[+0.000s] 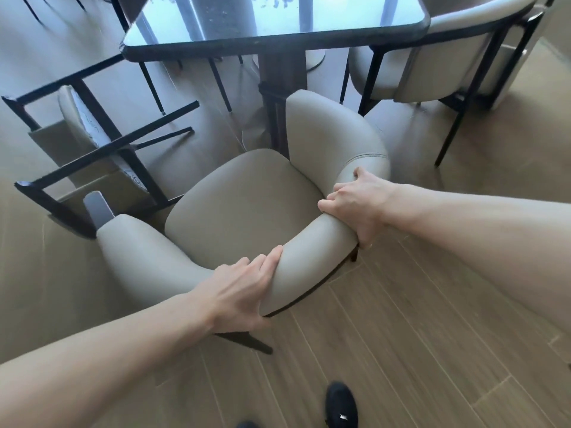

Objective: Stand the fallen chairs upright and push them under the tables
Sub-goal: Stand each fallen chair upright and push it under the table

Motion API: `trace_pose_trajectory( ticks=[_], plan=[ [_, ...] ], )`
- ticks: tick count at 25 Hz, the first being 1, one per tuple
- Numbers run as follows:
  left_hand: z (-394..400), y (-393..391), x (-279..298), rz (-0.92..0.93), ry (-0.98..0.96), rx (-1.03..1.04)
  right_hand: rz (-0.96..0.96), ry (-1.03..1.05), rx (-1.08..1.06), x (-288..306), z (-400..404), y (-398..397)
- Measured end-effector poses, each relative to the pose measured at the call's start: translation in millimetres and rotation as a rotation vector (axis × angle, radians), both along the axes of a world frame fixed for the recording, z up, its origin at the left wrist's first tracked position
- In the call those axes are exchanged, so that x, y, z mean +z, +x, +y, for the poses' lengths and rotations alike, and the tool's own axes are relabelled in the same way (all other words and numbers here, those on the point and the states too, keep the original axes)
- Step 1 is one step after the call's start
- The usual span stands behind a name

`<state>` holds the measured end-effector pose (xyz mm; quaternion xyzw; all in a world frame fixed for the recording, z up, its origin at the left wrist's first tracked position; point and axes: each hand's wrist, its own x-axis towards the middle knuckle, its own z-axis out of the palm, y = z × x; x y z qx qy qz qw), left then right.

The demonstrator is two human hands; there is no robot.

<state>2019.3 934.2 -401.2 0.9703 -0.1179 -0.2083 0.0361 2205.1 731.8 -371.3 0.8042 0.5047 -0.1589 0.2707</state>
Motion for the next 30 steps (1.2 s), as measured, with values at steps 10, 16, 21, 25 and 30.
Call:
trace_pose_trajectory(
  ticks=[10, 16, 21, 25, 30],
  plan=[
    [141.2, 31.8, 5.0, -0.093, 0.317, -0.371, -0.013, 0.048, -0.261, 3.1, 92.8, -53.0],
    [192.7, 76.9, 16.7, -0.095, 0.444, -0.462, 0.01, 0.1, -0.351, 2.5, 133.9, -43.0],
    [214.2, 116.8, 20.1, -0.106, 0.466, -0.489, 0.019, 0.182, -0.357, -0.4, 143.9, -14.8],
    [229.3, 154.3, 15.4, -0.102, 0.449, -0.49, 0.029, 0.233, -0.272, -10.4, 146.6, 23.2],
    [239.8, 193.8, 18.7, -0.127, 0.427, -0.45, 0.041, 0.319, -0.257, -18.5, 151.6, 57.0]
  ],
)
